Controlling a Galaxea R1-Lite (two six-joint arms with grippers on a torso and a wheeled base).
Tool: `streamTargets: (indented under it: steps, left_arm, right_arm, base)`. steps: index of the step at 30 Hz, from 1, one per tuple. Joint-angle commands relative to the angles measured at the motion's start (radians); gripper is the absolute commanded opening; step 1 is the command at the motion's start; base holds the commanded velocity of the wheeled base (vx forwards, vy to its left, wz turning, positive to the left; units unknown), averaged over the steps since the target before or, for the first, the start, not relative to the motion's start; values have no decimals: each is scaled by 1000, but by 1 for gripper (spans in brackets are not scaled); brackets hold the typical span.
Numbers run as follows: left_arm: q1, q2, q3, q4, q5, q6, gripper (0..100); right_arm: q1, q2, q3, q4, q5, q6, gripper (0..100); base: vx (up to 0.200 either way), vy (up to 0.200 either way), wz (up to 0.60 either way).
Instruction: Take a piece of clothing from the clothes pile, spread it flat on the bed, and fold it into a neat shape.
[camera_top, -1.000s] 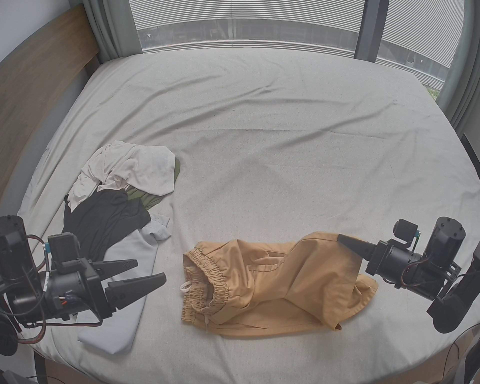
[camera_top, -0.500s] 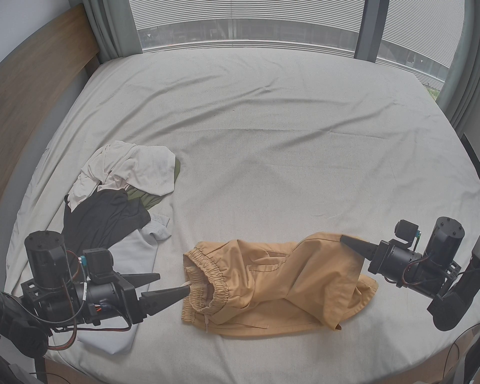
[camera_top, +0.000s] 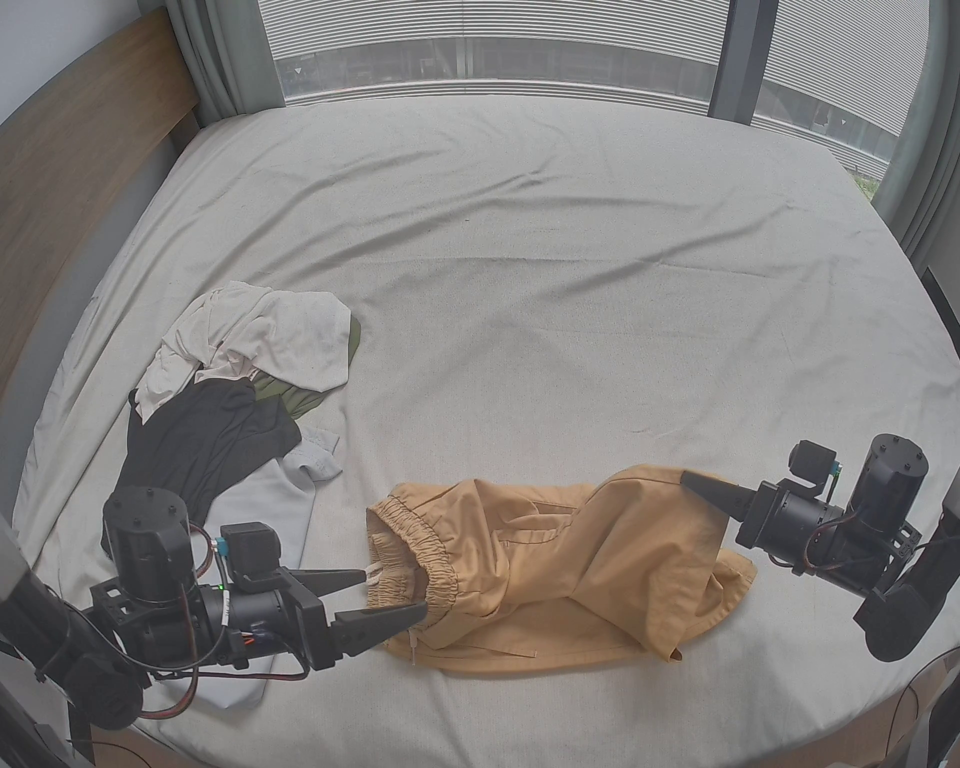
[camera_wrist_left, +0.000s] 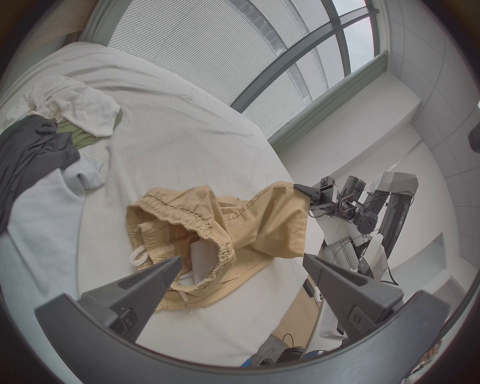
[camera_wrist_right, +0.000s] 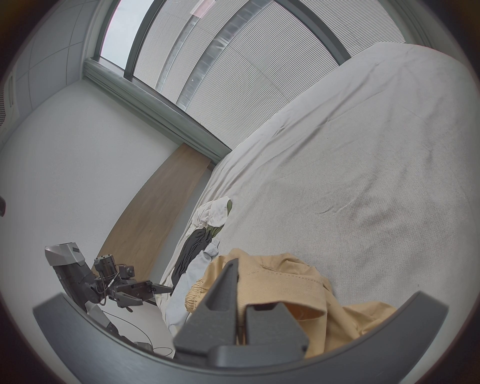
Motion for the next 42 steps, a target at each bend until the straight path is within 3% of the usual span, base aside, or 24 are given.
streamTargets:
  steps: [1,6,15,38,39,42]
  left_arm:
    - [-30,198,15,-163,11,-1,100]
    - [-42,294,21,-357,28,-27,100]
    - [-97,323,-2,-361,95,-72,100]
    - [-122,428,-115,-360,98,-70,100]
    - [-122,429,-118,-360,98,-70,0]
    - [-122,431,-123,-360,98,-69,0]
  right_arm:
    - [-18,-4,-6,0,3,1,0]
    - [-21,-7,-7,0,15,1,0]
    - [-32,-10,-7,0,17,3,0]
    - [-33,-9,-9,-2,17,3,0]
    - [-35,-9,-9,0,17,3,0]
    - [-35,-9,-9,-2,17,3,0]
  base:
    - [0,0,0]
    - [0,0,0]
    - [0,0,0]
    - [0,0,0]
    - [0,0,0]
    - [0,0,0]
